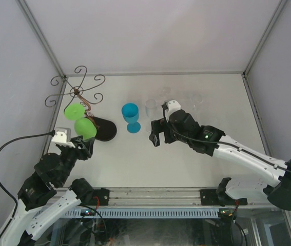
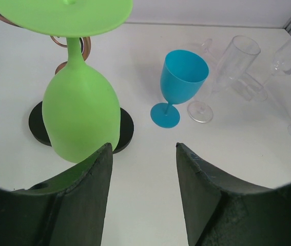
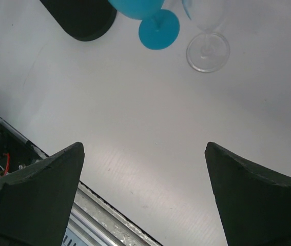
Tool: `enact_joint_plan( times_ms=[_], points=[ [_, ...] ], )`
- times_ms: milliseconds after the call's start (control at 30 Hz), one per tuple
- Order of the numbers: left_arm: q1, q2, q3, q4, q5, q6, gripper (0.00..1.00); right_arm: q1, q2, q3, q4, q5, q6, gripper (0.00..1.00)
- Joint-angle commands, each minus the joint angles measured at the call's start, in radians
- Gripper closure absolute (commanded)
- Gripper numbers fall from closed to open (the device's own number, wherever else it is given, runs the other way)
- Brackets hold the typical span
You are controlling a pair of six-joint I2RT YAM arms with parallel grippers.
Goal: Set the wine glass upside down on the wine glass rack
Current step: Pick up the wine glass at the center of the board.
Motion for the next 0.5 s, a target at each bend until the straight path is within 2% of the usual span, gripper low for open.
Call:
enact_joint_plan(
  times_ms=[0, 200, 467],
  points=[
    [0.005, 0.005, -0.008, 0.053, 0.010, -0.013, 0.43, -0.008, 0.072, 0.127, 0.004, -0.011, -0.042, 0.00],
    [0.005, -0.035, -0.012, 0.062, -0.003, -0.015, 0.43, 0.032, 0.230, 0.290, -0.007, 0.023, -0.062, 0.00],
    [0.005, -0.084, -0.016, 0.070, -0.004, -0.005, 0.43, 0.083, 0.454, 0.470, -0.033, 0.190, -0.030, 0.00]
  ],
)
